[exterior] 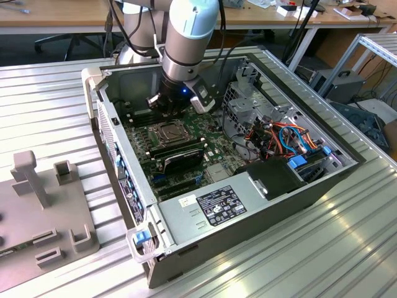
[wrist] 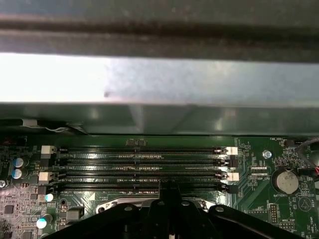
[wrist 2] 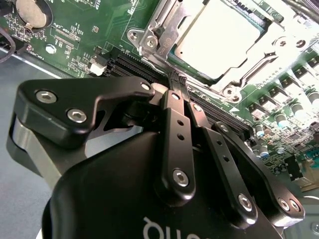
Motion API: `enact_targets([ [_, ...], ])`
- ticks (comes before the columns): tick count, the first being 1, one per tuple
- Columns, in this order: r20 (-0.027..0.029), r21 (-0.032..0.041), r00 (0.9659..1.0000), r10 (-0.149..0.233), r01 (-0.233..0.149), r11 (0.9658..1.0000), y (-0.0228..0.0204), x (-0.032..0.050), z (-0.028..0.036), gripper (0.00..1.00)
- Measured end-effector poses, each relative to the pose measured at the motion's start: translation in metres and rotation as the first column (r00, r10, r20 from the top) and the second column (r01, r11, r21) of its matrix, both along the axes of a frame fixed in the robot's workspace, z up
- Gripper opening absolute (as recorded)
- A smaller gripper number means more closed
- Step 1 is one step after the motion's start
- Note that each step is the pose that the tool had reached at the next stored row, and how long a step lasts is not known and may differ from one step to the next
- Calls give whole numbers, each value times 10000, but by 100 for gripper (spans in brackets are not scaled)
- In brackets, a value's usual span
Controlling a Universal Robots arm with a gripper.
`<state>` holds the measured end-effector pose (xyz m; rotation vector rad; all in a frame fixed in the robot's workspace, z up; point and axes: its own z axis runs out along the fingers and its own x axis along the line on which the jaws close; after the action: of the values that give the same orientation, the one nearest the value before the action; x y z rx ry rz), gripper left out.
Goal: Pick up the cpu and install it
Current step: 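Install the first cpu locking lever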
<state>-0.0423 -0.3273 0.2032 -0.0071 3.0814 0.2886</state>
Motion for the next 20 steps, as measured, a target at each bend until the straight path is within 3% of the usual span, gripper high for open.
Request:
enact_targets([
  [9, -45, -47, 10000, 0, -1, 10000, -6, 28, -2, 11],
  [13, -45, -159, 10000, 1, -2, 9999, -6, 34, -7, 11],
  [20, -47, -248, 10000, 1, -2, 9997, -6, 35, -24, 11],
])
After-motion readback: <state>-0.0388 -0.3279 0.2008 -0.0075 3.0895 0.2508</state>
